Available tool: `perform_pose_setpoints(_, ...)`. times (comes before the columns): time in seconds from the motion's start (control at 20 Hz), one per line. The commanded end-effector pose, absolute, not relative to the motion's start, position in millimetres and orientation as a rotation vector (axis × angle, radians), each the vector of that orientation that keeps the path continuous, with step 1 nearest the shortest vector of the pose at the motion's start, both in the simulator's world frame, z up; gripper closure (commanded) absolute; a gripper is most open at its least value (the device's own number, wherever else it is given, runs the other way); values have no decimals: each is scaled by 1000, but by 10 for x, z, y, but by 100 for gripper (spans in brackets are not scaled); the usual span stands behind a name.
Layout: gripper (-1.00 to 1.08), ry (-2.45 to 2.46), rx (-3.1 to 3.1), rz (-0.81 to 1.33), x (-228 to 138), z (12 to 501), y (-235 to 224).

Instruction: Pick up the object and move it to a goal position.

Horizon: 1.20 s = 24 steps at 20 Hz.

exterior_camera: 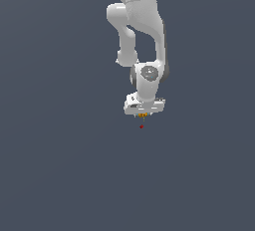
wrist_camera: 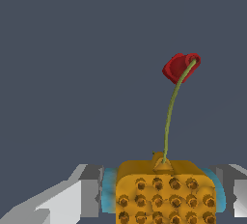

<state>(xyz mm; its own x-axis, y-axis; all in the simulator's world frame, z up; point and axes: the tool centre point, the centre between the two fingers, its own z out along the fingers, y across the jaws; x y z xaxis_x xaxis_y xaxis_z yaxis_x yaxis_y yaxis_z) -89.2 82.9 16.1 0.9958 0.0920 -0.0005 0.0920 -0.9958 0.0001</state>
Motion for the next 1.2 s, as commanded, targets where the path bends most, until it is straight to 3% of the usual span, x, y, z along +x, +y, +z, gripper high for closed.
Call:
perform_pose_setpoints(0.0, 108, 144, 3138, 0, -888, 171, 832)
perform_pose_setpoints(0.5, 108, 144, 3138, 0, -770, 536, 944)
perform_pose_setpoints(1.15, 108, 144, 3139, 0, -389, 1640, 1288)
